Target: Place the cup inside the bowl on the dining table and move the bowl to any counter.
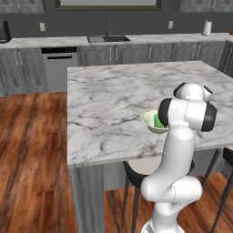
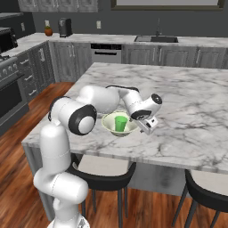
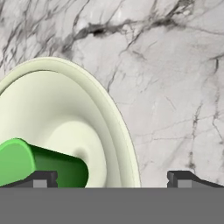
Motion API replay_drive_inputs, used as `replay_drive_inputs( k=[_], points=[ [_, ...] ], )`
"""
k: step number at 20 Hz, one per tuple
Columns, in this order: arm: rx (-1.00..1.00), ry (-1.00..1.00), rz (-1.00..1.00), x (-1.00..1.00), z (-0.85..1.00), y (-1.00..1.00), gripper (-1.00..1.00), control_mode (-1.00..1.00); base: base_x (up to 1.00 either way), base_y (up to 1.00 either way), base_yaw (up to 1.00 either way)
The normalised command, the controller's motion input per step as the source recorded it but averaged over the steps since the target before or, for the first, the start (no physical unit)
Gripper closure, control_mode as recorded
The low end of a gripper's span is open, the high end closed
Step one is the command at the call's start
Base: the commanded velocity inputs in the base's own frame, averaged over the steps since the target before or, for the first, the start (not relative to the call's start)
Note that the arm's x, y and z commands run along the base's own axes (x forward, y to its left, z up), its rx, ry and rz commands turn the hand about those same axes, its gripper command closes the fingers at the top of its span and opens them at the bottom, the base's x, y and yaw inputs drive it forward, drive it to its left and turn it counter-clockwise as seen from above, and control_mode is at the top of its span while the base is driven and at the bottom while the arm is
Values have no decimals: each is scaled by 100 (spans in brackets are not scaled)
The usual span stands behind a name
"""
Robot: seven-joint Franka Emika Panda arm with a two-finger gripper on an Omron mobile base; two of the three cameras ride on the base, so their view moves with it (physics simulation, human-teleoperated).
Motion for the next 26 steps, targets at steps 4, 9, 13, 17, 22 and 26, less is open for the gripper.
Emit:
replay_drive_inputs(
  k=[4, 9, 13, 17, 22, 26],
  points=[
    [0, 0, 0, 0, -9, 8, -100, -100, 0, 0, 0],
    [0, 0, 0, 0, -12, 17, -100, -100, 0, 0, 0],
    [0, 0, 0, 0, -11, 21, -100, -100, 0, 0, 0],
    [0, 0, 0, 0, -1, 15, -100, -100, 0, 0, 0],
    [0, 0, 0, 0, 0, 1, -100, -100, 0, 0, 0],
    [0, 0, 0, 0, 0, 1, 100, -100, 0, 0, 0]
  ],
)
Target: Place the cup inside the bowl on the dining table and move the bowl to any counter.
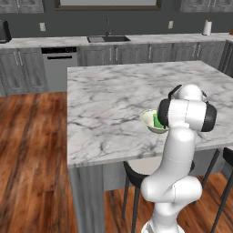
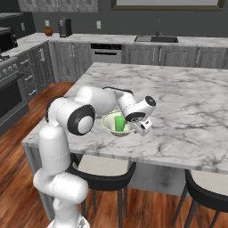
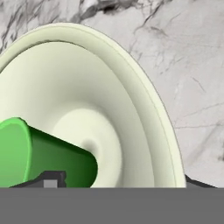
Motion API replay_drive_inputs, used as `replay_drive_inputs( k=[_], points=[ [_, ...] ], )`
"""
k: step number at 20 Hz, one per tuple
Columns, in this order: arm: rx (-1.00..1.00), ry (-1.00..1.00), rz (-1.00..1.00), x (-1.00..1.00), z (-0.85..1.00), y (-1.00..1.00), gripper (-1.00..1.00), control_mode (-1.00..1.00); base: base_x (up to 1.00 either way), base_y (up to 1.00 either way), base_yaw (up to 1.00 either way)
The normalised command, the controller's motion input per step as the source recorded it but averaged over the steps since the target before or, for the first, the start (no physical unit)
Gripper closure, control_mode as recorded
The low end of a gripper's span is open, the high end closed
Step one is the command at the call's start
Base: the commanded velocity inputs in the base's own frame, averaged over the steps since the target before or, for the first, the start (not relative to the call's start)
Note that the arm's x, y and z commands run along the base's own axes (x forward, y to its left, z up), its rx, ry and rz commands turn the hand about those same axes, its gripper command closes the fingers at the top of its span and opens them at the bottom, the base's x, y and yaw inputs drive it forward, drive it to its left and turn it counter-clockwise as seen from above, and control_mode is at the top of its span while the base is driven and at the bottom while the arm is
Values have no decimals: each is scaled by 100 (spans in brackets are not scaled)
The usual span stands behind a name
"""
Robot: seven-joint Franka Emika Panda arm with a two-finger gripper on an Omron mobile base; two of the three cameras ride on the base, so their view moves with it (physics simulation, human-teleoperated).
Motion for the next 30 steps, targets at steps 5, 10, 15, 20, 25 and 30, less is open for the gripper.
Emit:
replay_drive_inputs(
  k=[5, 10, 15, 20, 25, 30],
  points=[
    [0, 0, 0, 0, 0, 0, 100, -100, 0, 0, 0],
    [0, 0, 0, -2, 0, 0, 100, -100, 0, 0, 0],
    [3, -1, 0, -3, 2, 0, 100, -100, 0, 0, 0],
    [11, -3, 0, 0, 8, 0, 100, -100, 0, 0, 0],
    [10, -4, 0, -12, 23, 0, 100, -100, 0, 0, 0],
    [3, 0, 0, -25, 23, 1, 100, -100, 0, 0, 0]
  ],
)
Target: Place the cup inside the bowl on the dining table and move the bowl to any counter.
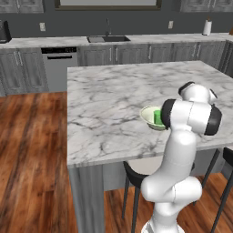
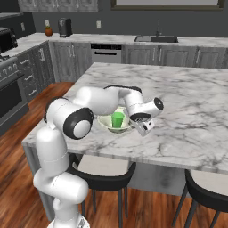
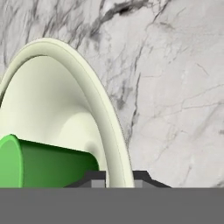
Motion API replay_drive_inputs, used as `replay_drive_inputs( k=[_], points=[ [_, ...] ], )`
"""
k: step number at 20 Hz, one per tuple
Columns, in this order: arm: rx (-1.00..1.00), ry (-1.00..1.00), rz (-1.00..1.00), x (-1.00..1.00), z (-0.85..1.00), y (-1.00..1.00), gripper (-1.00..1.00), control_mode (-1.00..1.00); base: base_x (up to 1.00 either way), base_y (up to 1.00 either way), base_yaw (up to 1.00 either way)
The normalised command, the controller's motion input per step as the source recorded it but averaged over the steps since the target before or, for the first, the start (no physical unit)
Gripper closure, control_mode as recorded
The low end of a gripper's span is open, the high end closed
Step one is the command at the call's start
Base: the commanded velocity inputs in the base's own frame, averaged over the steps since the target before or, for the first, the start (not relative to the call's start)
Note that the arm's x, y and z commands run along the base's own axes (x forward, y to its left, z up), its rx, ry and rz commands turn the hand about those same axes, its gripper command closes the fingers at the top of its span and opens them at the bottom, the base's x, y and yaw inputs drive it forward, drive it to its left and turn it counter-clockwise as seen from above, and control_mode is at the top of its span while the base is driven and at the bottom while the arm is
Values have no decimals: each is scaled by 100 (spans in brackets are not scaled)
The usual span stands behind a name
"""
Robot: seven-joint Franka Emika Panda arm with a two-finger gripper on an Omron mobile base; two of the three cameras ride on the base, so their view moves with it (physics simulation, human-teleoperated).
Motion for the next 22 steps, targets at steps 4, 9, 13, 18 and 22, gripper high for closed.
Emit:
replay_drive_inputs(
  k=[4, 9, 13, 18, 22],
  points=[
    [0, 0, 0, -28, 33, 6, 100, -100, 0, 0, 0],
    [0, 0, 0, -32, 40, 17, 100, -100, 0, 0, 0],
    [0, 0, 0, -35, 34, 25, 100, -100, 0, 0, 0],
    [0, 0, 0, -37, 24, 31, 100, -100, 0, 0, 0],
    [0, 0, 0, -46, 25, 29, 100, -100, 0, 0, 0]
  ],
)
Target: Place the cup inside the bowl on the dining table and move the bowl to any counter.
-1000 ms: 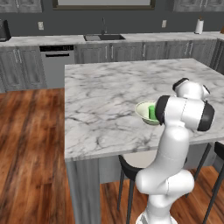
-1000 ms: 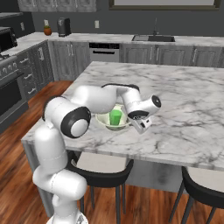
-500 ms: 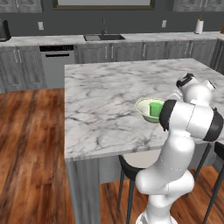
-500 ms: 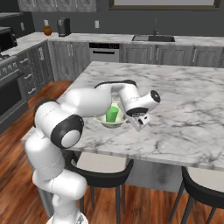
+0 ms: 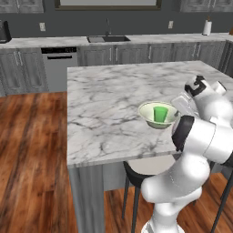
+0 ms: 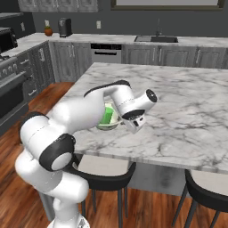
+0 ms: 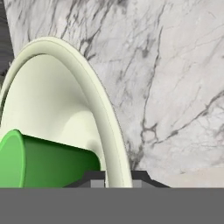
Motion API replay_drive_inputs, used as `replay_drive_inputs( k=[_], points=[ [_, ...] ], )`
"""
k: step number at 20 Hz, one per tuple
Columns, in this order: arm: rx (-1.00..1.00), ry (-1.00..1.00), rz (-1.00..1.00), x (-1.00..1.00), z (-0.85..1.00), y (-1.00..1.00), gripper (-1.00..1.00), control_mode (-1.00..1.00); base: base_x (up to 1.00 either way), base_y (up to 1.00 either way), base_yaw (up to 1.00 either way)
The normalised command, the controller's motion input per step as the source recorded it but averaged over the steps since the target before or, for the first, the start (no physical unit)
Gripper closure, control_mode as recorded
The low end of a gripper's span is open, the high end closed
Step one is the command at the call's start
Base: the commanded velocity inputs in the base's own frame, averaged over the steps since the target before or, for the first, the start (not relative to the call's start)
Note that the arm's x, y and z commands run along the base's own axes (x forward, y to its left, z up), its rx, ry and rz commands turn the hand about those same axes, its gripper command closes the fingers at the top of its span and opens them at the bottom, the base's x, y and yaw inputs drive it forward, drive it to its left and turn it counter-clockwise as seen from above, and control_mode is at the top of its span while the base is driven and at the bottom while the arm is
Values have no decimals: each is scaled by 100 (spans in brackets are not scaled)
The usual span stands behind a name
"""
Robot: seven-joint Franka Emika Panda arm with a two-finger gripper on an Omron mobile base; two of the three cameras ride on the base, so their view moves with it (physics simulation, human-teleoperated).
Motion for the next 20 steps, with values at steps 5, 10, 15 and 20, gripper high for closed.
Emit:
replay_drive_inputs(
  k=[5, 10, 15, 20],
  points=[
    [0, 0, 0, -57, 27, 32, 100, -100, 0, 0, 0],
    [0, 0, 0, -49, 29, 31, 100, -100, 0, 0, 0],
    [0, 0, 0, -40, 22, 33, 100, -100, 0, 0, 0],
    [0, 0, 0, -39, 18, 33, 100, -100, 0, 0, 0]
  ],
)
